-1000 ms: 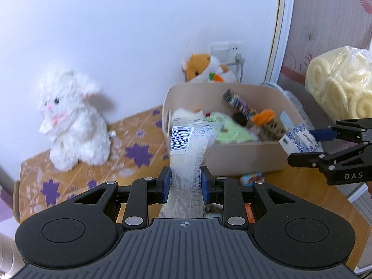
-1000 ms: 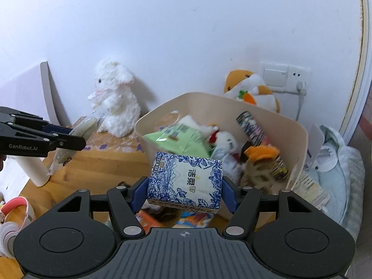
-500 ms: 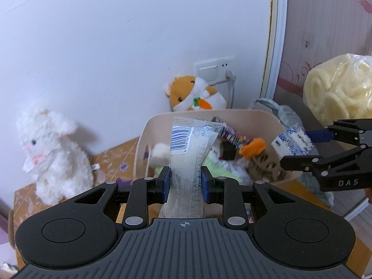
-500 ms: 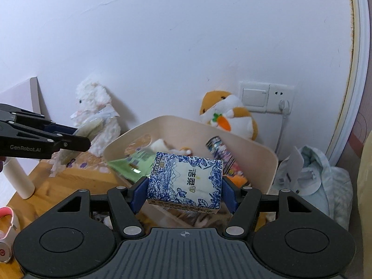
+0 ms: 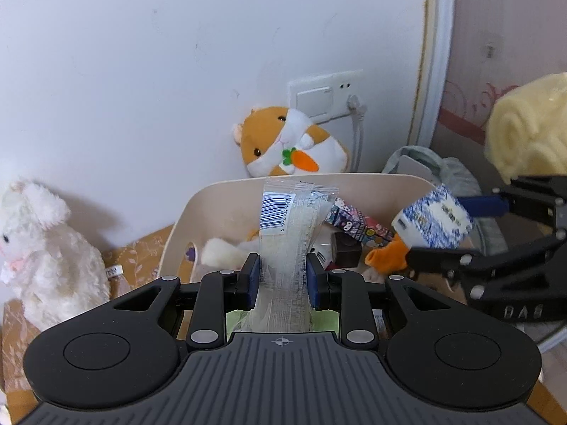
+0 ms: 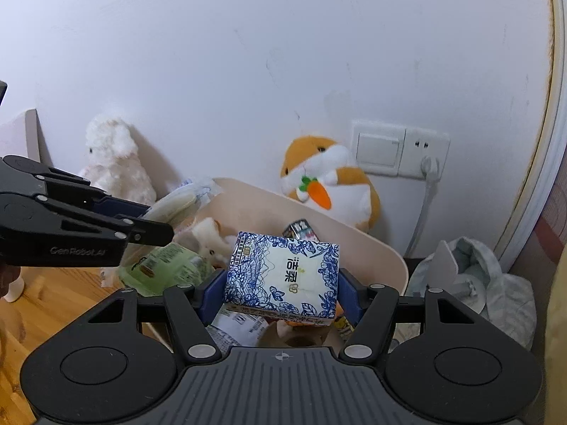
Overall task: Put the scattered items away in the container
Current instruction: 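Carry the white packet and blue-white tissue pack over the basket, then open both tools to drop the packet and tissue pack into the basket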
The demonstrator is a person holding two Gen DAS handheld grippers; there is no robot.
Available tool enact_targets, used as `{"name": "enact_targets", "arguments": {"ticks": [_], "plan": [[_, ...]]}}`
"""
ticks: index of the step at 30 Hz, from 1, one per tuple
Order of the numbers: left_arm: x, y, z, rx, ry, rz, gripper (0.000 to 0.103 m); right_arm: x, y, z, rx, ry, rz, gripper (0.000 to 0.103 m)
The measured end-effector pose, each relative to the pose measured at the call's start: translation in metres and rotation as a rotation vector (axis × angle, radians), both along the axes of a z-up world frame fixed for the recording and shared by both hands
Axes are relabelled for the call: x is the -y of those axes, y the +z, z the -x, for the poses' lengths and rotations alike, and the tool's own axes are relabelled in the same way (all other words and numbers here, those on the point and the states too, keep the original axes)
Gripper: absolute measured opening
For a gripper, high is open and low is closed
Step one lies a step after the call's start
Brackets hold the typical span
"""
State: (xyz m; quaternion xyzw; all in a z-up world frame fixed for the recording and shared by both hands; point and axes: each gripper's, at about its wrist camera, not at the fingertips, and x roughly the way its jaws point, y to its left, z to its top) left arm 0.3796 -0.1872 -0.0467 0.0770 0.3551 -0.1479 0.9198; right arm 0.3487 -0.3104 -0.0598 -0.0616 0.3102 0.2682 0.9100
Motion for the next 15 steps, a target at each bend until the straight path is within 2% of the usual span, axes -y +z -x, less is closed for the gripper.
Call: {"name": "enact_targets", "arguments": {"ticks": [6, 10, 12, 13, 14, 15], "plan": [[0.018, -0.009, -0.014, -0.019, -0.015, -0.050, 0.027, -0.008, -0.013, -0.009, -0.011, 0.022, -0.002, 0.063], [0.026, -0.017, -0.021, -0.064, -0.020, -0.072, 0.028, -0.014, -0.023, -0.016, -0.033, 0.000, 0.026, 0.063], [0.028, -0.017, -0.019, -0.053, -0.027, -0.071, 0.041, -0.014, -0.027, -0.018, -0.056, -0.009, 0.030, 0.065], [0.029, -0.015, -0.018, -0.041, -0.029, -0.075, 0.055, -0.013, -0.029, -0.019, -0.065, -0.013, 0.027, 0.069], [0.030, -0.014, -0.015, -0.020, -0.031, -0.085, 0.067, -0.012, -0.029, -0.017, -0.067, -0.017, 0.019, 0.070], [0.031, -0.012, -0.012, 0.002, -0.031, -0.094, 0.072, -0.010, -0.029, -0.016, -0.070, -0.013, 0.003, 0.072]]}}
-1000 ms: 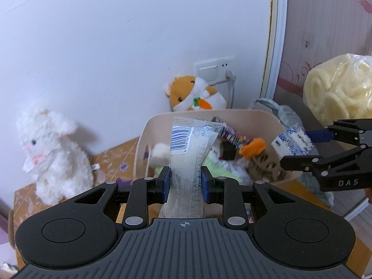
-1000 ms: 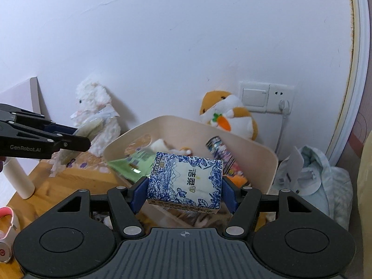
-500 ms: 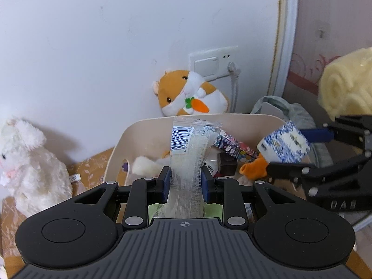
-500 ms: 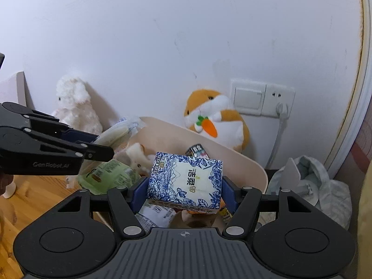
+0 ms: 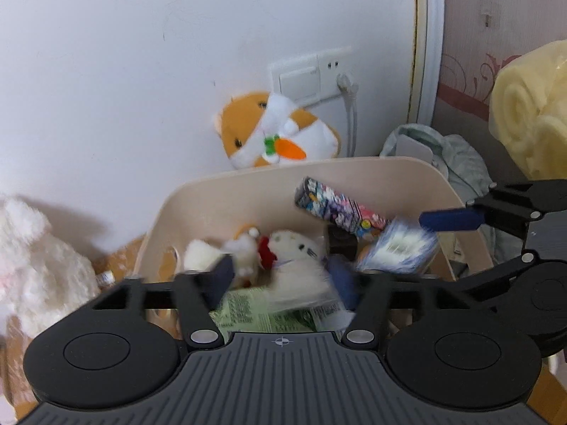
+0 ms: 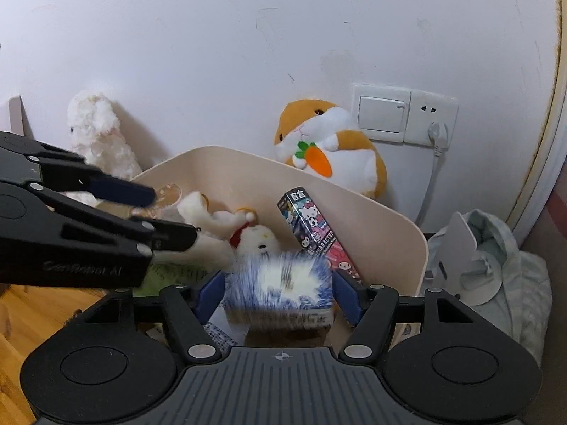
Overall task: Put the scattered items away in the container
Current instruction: 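Open both tools to drop the packet and tissue pack into the basket, then move both tools back toward the green scrunchie and orange bottle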
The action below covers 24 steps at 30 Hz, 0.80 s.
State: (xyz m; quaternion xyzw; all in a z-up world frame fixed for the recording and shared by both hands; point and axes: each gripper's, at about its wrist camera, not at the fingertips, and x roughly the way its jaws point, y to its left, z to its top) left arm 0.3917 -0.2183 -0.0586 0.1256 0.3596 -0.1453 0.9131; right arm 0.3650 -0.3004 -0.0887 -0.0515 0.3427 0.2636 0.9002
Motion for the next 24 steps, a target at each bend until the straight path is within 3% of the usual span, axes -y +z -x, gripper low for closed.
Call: {"name": "enact_targets", "arguments": {"ticks": [5, 7, 10, 17, 24], "plan": [[-0.002, 0.008, 0.008, 0.019, -0.015, -0.005, 0.077, 0.005, 0.004, 0.004, 0.005, -0.025, -0.015, 0.090], [-0.004, 0.010, 0.011, 0.028, -0.011, -0.014, 0.078, 0.007, 0.007, 0.007, 0.009, -0.038, -0.022, 0.103], [-0.009, 0.015, 0.016, 0.030, -0.003, -0.039, 0.079, 0.011, 0.011, 0.012, 0.020, -0.035, -0.044, 0.103], [-0.035, 0.024, 0.042, 0.033, 0.023, -0.015, 0.079, 0.016, 0.021, 0.030, 0.027, -0.027, -0.083, 0.103], [-0.071, 0.016, 0.073, -0.007, 0.099, 0.006, 0.079, 0.010, 0.020, 0.059, 0.018, -0.050, -0.086, 0.103]]}}
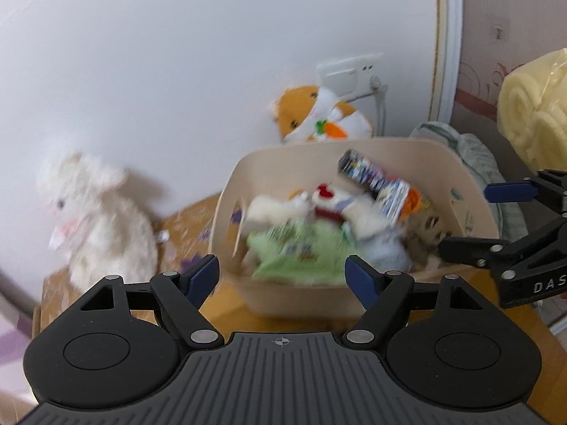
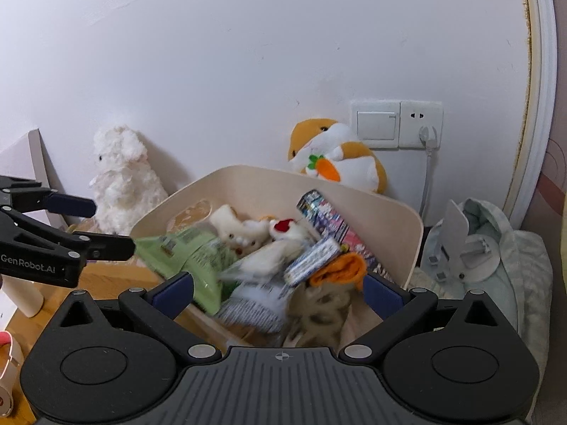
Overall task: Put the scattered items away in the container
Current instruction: 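Move both tools back toward the green scrunchie and orange bottle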
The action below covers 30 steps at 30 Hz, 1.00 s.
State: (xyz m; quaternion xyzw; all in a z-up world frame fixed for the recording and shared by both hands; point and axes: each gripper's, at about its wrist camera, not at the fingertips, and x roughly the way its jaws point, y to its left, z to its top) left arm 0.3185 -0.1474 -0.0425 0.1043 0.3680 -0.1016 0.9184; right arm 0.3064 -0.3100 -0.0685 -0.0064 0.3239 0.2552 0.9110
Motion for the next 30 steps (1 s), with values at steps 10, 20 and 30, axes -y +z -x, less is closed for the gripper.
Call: {"name": "enact_targets", "arguments": {"ticks": [10, 20, 30], "plan": [[-0.044, -0.035, 0.038, -0.113, 0.042, 0.049, 0.079, -0.043, -0.024, 0.059, 0.014, 0.013, 0.154, 0.103], [-0.056, -0.072, 0.051, -0.216, 0.029, 0.090, 0.080, -0.068, -0.045, 0.087, -0.093, -0.009, 0.172, 0.103], [-0.076, -0.113, 0.049, -0.303, 0.052, 0.112, 0.080, -0.096, -0.069, 0.099, -0.169, -0.025, 0.224, 0.103]]}}
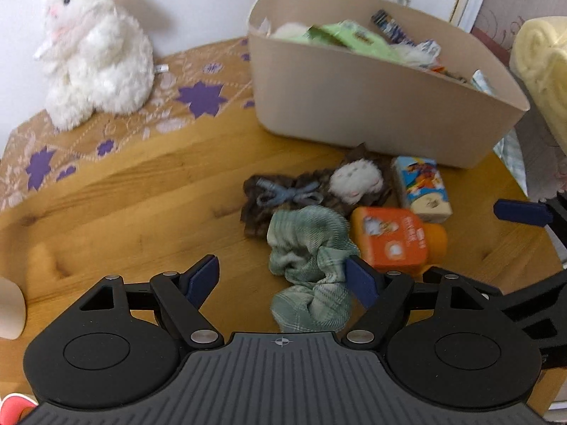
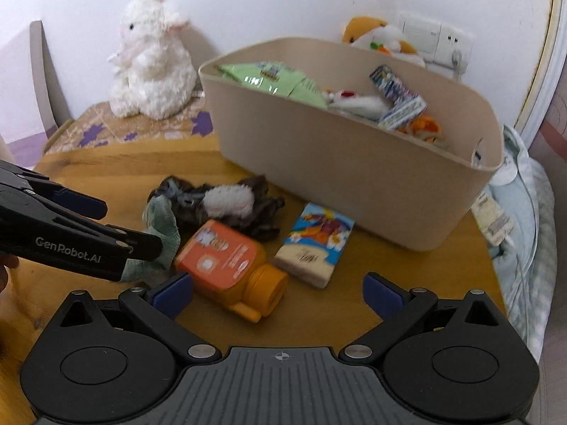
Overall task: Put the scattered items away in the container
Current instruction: 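Move both tools back toward the green scrunchie and orange bottle, then grasp the green scrunchie with the left tool while the right tool grasps the orange bottle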
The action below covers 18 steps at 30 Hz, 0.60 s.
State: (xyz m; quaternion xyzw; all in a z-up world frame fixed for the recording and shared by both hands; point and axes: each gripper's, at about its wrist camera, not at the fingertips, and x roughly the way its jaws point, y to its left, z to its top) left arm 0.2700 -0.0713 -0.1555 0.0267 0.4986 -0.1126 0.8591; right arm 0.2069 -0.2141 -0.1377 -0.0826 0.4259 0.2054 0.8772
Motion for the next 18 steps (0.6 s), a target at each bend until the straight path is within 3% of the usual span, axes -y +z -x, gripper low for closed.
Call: {"name": "enact_targets", "arguments": {"ticks": [11, 18], "plan": [[-0.024, -0.020, -0.012, -0.002, -0.042, -0.041, 0.079, -0.048, -0.020, -0.001, -0.009, -0.034, 0.065, 0.103], [-0.043, -0.027, -0.020, 0.015, -0.042, -0.006, 0.079, -0.061, -0.032, -0.006, -0.034, -0.118, 0.059, 0.103]]}}
